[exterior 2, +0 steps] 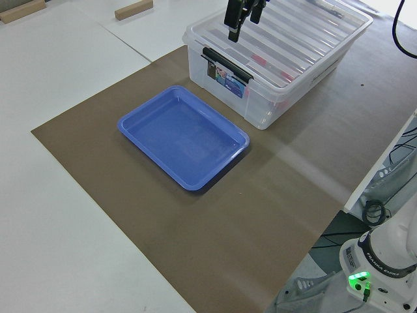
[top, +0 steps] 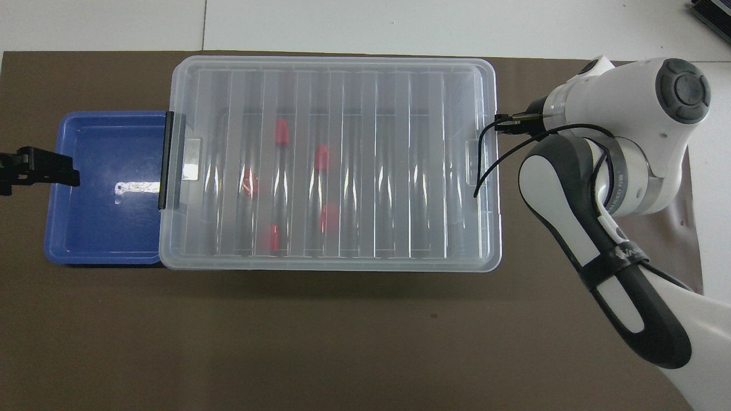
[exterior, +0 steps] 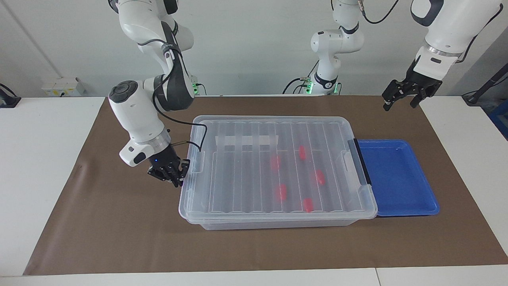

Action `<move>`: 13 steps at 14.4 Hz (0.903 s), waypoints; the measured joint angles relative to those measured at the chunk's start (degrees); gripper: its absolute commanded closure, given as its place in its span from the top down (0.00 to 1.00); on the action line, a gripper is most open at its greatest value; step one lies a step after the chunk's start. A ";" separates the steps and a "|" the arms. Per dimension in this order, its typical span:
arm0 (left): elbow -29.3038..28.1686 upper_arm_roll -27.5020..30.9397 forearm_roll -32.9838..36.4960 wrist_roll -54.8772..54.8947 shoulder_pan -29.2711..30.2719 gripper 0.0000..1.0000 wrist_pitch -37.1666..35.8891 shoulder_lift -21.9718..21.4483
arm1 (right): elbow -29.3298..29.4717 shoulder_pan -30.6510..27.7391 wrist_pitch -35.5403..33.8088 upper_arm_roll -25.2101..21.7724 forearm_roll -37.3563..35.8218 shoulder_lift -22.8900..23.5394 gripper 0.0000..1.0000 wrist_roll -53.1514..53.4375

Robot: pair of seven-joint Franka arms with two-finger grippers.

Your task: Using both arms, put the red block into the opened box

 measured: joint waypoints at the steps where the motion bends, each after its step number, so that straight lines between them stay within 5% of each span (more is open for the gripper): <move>1: 0.00 0.00 0.00 0.00 0.00 1.00 0.00 0.00 | 0.14 -0.22 -1.05 -0.15 -0.11 -0.60 1.00 -0.21; 13: 0.00 0.00 0.00 0.00 0.00 1.00 -0.02 0.00 | 2.30 -5.41 -29.70 -0.62 -12.23 -17.92 1.00 3.84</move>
